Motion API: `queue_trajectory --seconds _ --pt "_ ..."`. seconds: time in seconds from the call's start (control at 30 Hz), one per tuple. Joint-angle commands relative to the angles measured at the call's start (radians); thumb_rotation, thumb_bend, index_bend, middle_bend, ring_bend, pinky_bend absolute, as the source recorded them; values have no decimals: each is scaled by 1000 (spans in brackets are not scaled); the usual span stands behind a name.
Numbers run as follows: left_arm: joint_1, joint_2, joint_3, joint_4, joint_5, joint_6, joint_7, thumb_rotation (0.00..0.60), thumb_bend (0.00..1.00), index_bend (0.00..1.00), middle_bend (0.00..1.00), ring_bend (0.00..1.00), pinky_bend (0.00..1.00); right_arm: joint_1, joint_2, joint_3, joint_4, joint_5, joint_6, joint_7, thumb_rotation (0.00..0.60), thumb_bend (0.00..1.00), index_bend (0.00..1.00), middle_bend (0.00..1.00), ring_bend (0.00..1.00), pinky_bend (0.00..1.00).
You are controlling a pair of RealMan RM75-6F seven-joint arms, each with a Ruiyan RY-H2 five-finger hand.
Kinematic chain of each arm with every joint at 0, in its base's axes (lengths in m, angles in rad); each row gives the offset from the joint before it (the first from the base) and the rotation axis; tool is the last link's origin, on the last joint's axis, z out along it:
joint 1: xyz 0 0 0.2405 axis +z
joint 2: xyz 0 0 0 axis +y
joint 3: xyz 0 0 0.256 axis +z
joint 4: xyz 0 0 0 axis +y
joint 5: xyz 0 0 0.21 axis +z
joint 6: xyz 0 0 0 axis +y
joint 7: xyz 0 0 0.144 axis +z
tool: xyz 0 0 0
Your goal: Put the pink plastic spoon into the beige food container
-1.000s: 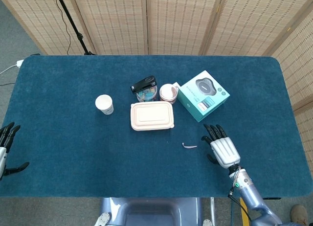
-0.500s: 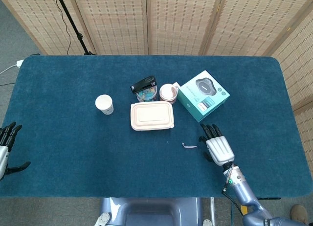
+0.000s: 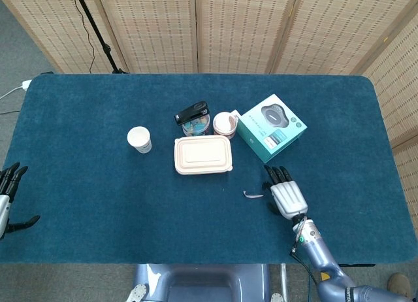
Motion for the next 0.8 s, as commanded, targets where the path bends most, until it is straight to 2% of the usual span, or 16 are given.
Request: queue_trajectory --seconds 0.03,0.43,0.8 --pt "0 1 -1 1 -1 0 -3 600 0 0 0 0 0 11 -13 9 10 29 -14 -6 600 435 393 0 0 0" --pt "-2 0 -4 3 -6 -5 -7 600 0 0 0 0 0 29 -34 9 18 68 -22 -5 600 525 451 0 0 0" --pt "-1 1 -5 2 -8 -5 -7 600 0 0 0 0 0 41 -46 8 29 92 -24 -15 600 537 457 0 0 0"
